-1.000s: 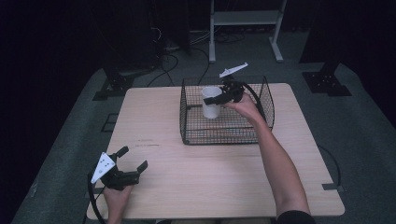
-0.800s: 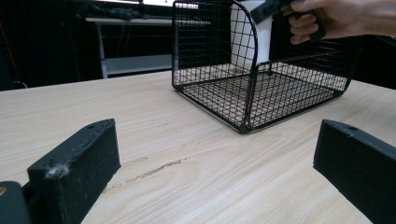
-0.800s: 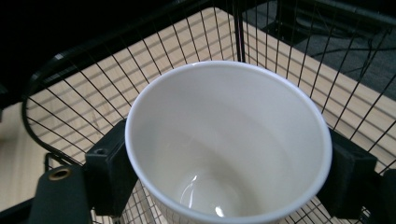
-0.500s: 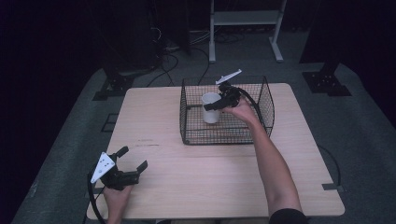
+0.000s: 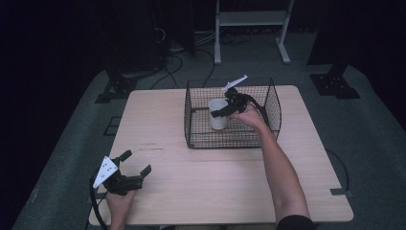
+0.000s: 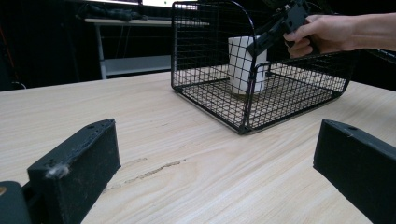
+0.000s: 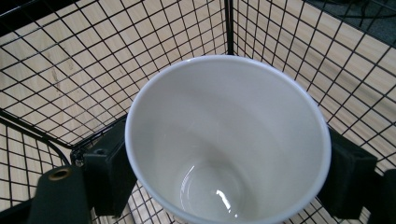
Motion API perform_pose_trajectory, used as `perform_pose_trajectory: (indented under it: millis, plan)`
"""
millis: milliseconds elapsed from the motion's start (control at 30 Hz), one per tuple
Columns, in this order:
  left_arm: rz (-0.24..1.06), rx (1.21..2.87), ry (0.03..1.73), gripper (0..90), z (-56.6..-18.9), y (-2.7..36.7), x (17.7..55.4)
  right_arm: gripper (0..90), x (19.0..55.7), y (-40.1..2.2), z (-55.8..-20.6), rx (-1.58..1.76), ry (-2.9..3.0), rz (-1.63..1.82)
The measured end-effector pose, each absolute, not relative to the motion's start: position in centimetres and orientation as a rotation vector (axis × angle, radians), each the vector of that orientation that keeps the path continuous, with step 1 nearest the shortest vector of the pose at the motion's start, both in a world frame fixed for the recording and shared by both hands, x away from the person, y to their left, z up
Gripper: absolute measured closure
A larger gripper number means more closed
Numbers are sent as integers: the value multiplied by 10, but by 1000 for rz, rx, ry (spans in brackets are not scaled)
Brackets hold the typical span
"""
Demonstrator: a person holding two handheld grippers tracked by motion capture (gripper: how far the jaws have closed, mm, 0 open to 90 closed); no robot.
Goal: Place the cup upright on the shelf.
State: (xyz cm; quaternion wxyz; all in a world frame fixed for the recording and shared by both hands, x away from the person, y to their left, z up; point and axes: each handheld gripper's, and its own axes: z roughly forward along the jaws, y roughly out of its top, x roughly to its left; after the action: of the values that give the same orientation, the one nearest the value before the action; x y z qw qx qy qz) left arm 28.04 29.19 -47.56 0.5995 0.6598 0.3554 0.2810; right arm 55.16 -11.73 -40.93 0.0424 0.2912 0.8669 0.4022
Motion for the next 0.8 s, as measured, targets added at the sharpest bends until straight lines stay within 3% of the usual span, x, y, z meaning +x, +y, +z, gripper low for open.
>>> perform_pose_trajectory:
  millis: [800]
  plan:
    - [654,1531,824,0,-476,292,280,176,544,-118,-401,818,2683,1144]
